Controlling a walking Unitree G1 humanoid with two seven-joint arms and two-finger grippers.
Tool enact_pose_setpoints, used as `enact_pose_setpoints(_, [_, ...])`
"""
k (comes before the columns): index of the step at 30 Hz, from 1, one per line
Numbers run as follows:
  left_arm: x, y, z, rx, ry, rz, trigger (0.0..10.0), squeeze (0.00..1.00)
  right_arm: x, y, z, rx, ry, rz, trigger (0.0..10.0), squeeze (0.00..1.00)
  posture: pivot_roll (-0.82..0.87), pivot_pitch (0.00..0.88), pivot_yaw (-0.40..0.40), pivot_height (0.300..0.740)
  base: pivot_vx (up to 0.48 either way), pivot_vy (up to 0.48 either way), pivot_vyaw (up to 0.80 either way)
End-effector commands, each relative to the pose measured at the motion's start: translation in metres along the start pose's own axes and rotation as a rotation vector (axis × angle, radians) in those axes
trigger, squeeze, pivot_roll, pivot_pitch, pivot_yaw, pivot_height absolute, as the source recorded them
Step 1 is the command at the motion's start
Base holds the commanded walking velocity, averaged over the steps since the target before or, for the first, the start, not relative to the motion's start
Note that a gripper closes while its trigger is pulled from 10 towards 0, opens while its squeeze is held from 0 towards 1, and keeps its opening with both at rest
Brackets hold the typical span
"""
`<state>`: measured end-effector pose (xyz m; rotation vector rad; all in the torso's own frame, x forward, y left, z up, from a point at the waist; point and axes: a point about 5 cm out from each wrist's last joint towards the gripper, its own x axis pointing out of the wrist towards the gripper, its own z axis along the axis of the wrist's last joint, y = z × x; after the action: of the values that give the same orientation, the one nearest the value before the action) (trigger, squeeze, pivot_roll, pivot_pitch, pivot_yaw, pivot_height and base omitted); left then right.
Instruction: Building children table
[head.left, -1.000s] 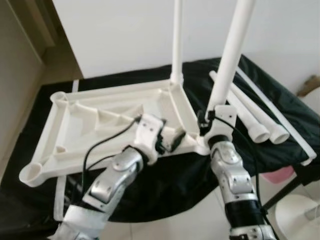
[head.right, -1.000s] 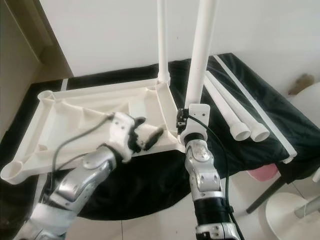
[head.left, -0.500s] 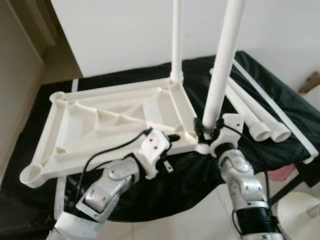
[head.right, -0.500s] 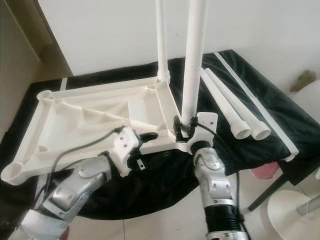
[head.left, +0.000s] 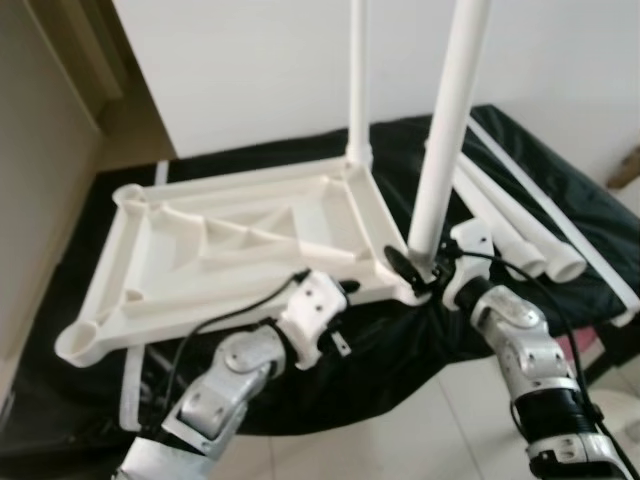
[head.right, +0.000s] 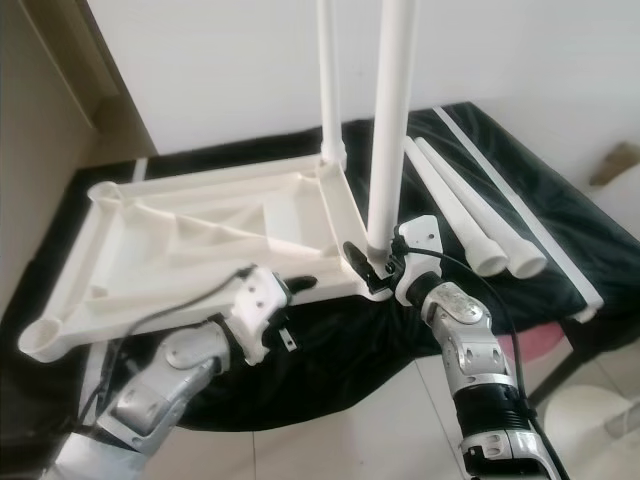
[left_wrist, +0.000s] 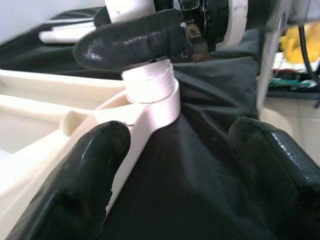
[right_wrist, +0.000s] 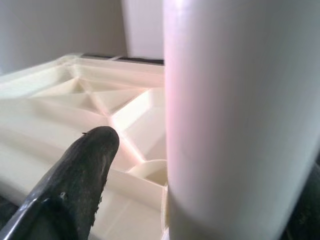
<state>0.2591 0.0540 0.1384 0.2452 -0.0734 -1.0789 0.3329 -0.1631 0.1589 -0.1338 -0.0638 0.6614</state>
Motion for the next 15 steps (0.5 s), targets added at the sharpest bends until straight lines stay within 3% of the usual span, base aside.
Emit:
enact_pose_setpoints(1, [-0.002, 0.010, -0.003, 0.037, 0.026, 0.134, 10.0, 0.00, 0.004, 0.002, 0.002, -0.023, 0.003, 0.079, 10.0, 0.00, 0.03, 0.000, 0.111, 0.740, 0.000, 0.000, 0.00])
enact_pose_setpoints(7, [-0.002, 0.009, -0.008, 0.081, 0.074, 0.101, 10.0, 0.00, 0.008, -0.006, 0.004, -0.065, 0.030, 0.142, 10.0, 0.00, 0.03, 0.000, 0.108, 0.740, 0.000, 0.000, 0.00])
enact_pose_setpoints(8, [-0.002, 0.008, -0.008, 0.081, 0.075, 0.097, 10.0, 0.00, 0.009, -0.007, 0.004, -0.067, 0.034, 0.148, 8.2, 0.00, 0.03, 0.000, 0.108, 0.740, 0.000, 0.000, 0.00])
enact_pose_setpoints(11, [-0.001, 0.006, -0.008, 0.073, 0.071, 0.080, 10.0, 0.00, 0.010, -0.008, 0.003, -0.068, 0.039, 0.151, 8.2, 0.00, 0.03, 0.000, 0.107, 0.740, 0.000, 0.000, 0.00])
enact_pose_setpoints(12, [-0.001, 0.004, -0.007, 0.080, 0.069, 0.062, 10.0, 0.00, 0.010, -0.008, 0.000, -0.068, 0.050, 0.167, 2.2, 0.00, 0.03, 0.000, 0.099, 0.740, 0.000, 0.000, 0.00])
enact_pose_setpoints(13, [0.000, 0.002, -0.007, 0.078, 0.073, 0.040, 10.0, 0.00, 0.008, -0.007, -0.004, -0.061, 0.064, 0.174, 0.0, 0.00, 0.03, 0.000, 0.098, 0.740, 0.000, 0.000, 0.00])
enact_pose_setpoints(15, [0.000, 0.000, -0.007, 0.080, 0.074, 0.016, 10.0, 0.00, 0.004, -0.006, -0.010, -0.055, 0.080, 0.179, 0.0, 0.00, 0.03, 0.000, 0.098, 0.740, 0.000, 0.000, 0.00])
